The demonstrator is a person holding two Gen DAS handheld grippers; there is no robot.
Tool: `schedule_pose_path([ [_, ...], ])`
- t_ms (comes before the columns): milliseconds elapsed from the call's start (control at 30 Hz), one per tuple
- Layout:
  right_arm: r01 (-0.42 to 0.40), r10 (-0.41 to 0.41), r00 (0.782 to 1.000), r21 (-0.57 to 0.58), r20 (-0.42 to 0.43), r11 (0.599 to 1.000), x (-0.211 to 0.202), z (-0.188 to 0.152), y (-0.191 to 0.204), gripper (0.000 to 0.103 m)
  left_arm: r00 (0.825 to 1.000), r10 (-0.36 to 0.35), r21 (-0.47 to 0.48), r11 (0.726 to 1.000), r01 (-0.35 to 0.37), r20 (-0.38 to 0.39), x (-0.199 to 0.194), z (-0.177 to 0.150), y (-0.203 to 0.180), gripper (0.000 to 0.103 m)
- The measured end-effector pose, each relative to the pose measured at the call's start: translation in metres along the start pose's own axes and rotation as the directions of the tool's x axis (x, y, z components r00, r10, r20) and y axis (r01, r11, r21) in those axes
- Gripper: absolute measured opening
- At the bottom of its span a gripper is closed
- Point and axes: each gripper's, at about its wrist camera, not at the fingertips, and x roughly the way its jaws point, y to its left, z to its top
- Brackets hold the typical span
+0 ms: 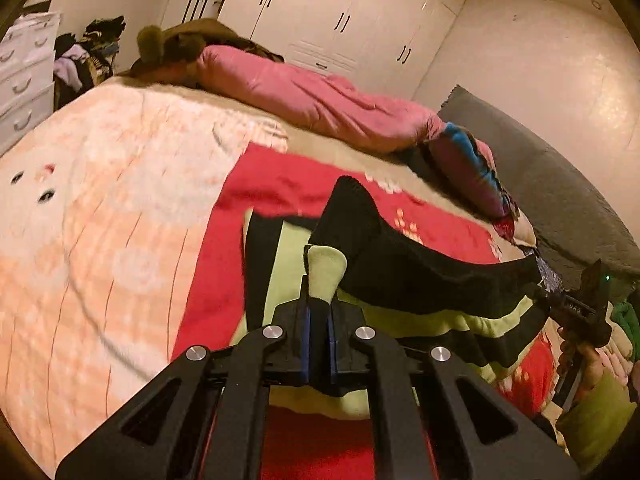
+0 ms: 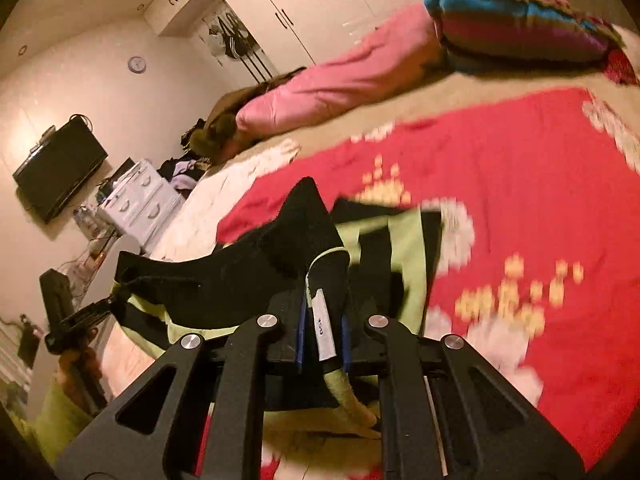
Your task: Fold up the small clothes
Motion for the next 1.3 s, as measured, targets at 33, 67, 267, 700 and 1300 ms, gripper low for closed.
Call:
schedule_pose_path([
  [33, 0.010, -0.010, 1.000, -0.015, 0.005, 1.000, 0.007, 0.009, 0.001, 0.007, 1.000, 0.007, 0.003, 1.000, -0.007, 0.005, 0.009, 0.010, -0.001, 0.005],
  [67, 0.020, -0.020, 1.000, -0.023, 0.008, 1.000, 0.014, 0.017, 0.000, 0.007, 1.000, 0.014, 0.002, 1.000, -0.014, 0.005, 0.015, 0.016, 0.000, 0.005],
  [267, 0.091, -0.091, 0.996, -0.012, -0.002, 0.996, 0.066, 0.051, -0.014, 0.007, 0.996, 0.092, 0.055, 0.994, -0.092, 0.004, 0.065, 0.046, -0.005, 0.005],
  [700, 0.307, -0.312, 0.946, -0.072, -0.089, 0.949, 0.105, 0.014, -0.042, 0.059, 0.967, 0.237, -0.027, 0.970, -0.240, -0.092, 0.097, 0.009, 0.033, 0.044],
  [1300, 0.398, -0.453, 0.878, -0.287, -0.158, 0.871, 0.154, 0.021, -0.028, 0.004, 0.934, 0.270, -0.017, 0.959, -0.282, -0.235, 0.122, -0.028, 0.043, 0.069],
])
